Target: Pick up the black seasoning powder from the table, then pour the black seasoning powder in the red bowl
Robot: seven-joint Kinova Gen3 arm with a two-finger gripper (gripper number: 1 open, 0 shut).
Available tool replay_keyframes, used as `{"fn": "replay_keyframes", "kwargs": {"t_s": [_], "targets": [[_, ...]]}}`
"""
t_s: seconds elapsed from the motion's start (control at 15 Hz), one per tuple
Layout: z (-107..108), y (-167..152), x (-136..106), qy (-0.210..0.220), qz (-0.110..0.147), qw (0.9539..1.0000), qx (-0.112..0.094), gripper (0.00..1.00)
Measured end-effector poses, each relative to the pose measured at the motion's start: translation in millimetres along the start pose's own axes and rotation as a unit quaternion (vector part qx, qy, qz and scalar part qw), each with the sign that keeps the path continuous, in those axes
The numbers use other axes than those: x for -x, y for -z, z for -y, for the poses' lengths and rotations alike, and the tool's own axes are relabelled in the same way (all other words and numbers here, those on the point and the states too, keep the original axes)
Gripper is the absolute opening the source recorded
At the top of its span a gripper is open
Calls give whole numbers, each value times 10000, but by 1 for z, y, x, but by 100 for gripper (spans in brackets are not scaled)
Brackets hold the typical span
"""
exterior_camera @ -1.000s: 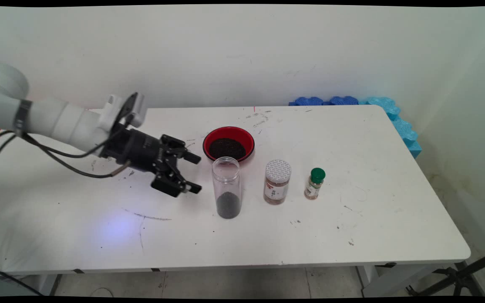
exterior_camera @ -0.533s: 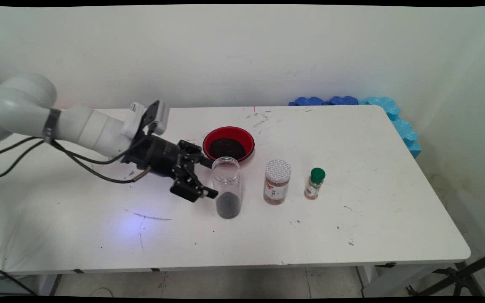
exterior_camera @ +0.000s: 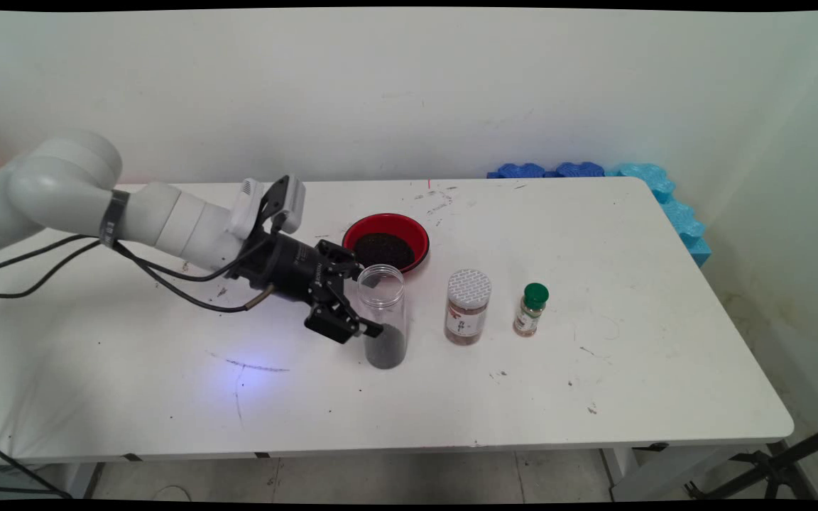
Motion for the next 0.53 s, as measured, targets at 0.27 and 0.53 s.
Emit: {"fn": "replay_keyframes", "kwargs": {"t_s": [0.27,0.53], "targets": [[2,-3,0,-53,5,10000,-7,0],[1,-2,0,-200,7,9998,71,0]]}}
